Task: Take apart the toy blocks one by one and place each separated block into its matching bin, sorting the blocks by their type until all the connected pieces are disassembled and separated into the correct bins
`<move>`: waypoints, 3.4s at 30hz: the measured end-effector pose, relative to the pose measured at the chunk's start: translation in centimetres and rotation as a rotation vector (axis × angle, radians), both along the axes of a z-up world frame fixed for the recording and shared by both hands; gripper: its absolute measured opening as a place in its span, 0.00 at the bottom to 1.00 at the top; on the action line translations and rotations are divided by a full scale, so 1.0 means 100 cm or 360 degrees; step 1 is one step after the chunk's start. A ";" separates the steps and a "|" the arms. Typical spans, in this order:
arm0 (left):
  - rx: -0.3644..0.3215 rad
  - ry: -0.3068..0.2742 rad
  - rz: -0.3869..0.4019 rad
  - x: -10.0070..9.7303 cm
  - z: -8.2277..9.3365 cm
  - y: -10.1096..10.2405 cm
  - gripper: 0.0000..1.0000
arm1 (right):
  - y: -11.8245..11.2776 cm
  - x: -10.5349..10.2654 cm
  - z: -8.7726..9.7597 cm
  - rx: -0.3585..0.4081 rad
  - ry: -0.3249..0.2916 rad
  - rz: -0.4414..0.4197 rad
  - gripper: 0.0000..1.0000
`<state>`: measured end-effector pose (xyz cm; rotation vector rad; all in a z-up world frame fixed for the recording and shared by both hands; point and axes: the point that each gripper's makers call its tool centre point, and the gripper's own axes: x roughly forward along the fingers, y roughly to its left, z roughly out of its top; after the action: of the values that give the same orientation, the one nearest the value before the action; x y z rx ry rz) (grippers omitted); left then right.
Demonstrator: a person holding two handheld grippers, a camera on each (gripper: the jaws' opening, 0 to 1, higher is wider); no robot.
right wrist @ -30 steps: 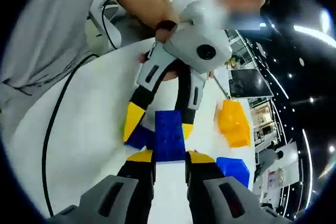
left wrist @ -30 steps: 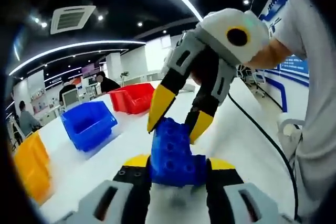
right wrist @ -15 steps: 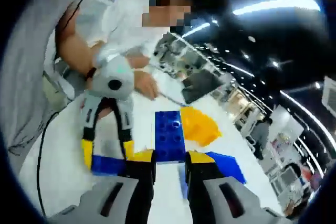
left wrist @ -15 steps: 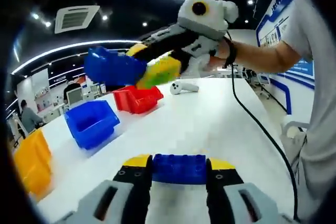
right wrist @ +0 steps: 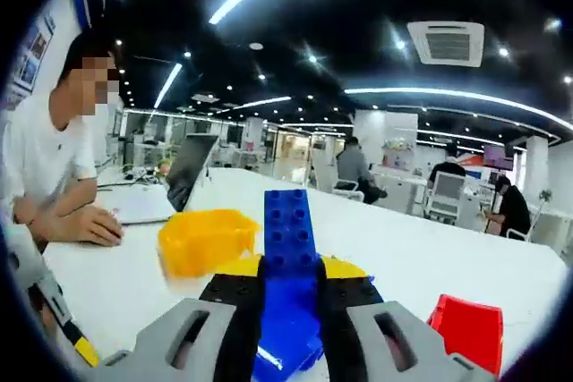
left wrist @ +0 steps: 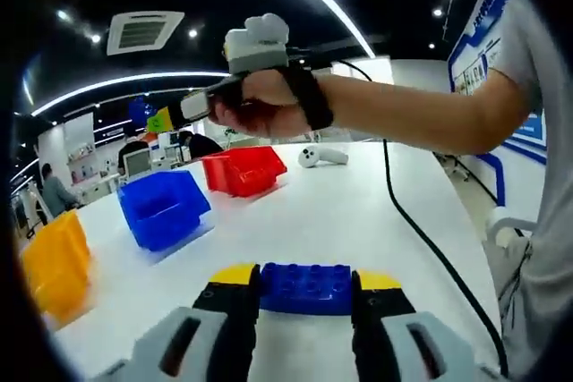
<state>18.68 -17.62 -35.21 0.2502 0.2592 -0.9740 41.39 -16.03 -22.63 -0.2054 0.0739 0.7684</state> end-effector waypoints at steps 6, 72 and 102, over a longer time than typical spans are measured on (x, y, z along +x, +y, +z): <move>-0.0030 -0.0013 0.0025 0.000 0.000 0.000 0.41 | 0.003 0.007 -0.044 -0.0080 0.0286 0.0008 0.41; -0.0206 0.0168 0.0356 0.119 0.058 0.028 0.25 | -0.187 -0.179 -0.026 0.0520 0.0197 -0.0101 0.32; -0.0340 -0.0026 0.0597 0.127 0.114 0.050 0.38 | -0.196 -0.192 -0.025 0.0367 0.0182 -0.0139 0.31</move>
<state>31.40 -12.65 -23.81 0.0112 0.1764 -0.6211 22.23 -35.61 -25.09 0.0607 0.1013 0.6947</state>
